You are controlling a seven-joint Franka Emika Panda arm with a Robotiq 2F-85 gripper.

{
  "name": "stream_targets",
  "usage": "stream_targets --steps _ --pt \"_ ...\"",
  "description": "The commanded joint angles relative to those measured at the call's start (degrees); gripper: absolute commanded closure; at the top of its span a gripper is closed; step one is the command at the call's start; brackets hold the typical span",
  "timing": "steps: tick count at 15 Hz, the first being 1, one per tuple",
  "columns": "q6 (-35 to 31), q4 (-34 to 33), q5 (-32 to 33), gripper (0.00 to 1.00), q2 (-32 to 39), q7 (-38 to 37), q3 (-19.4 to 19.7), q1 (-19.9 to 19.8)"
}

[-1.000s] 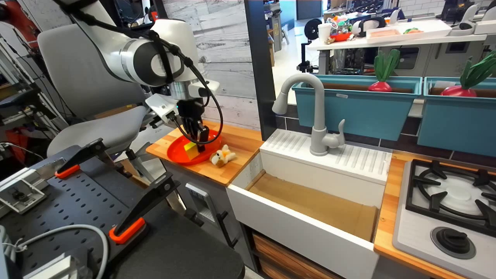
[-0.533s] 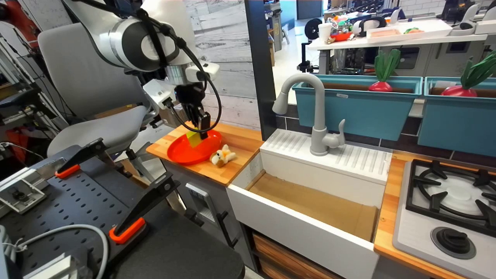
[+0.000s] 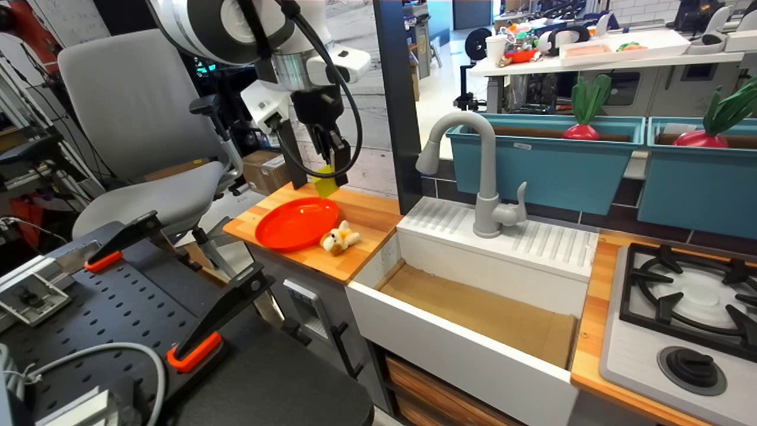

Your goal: Remove the yellow object from the plate

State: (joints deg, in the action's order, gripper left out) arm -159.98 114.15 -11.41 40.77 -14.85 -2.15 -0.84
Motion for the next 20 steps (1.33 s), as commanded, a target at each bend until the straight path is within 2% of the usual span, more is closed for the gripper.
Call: stream_targets --steps 1,8,14,18,19,20 --pt "-0.42 -2.20 -2.40 0.92 1.58 0.92 -0.49 -1.93" --pt "2.40 -12.72 -3.47 0.92 11.11 -0.59 -0.52 -2.46" --pt "5.01 -22.38 -3.07 0.92 19.35 -3.04 0.19 -1.18" --pt "8.19 -25.59 -2.21 0.92 21.79 -4.40 1.38 0.44" --pt "9.57 -25.63 -1.78 0.44 21.71 -4.98 2.07 1.17" --pt "10.22 -25.30 -1.50 0.42 21.45 -5.58 2.69 1.89"
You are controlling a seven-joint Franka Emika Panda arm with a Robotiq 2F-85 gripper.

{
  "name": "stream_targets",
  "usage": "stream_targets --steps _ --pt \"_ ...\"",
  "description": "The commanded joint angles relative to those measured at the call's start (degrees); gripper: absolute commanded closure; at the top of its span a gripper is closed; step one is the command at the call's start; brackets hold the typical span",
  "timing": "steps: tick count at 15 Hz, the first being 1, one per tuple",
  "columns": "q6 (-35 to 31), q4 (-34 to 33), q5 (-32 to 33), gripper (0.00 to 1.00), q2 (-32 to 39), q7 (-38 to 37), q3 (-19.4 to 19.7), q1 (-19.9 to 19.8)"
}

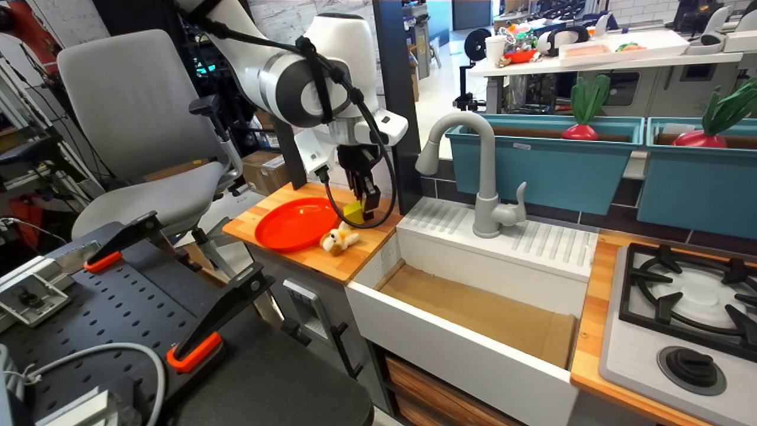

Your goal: Remove the yellow object from the plate

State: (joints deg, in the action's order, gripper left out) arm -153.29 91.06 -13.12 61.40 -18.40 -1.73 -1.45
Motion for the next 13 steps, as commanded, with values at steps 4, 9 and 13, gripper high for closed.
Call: stream_targets --steps 4,9,13 --pt "4.84 2.08 -0.19 0.13 -2.96 -1.63 1.93 3.17" --pt "-2.30 15.40 -0.37 0.00 -13.88 -0.90 1.38 5.49" --pt "-1.57 14.91 0.00 0.00 -13.99 -0.88 1.35 6.41"
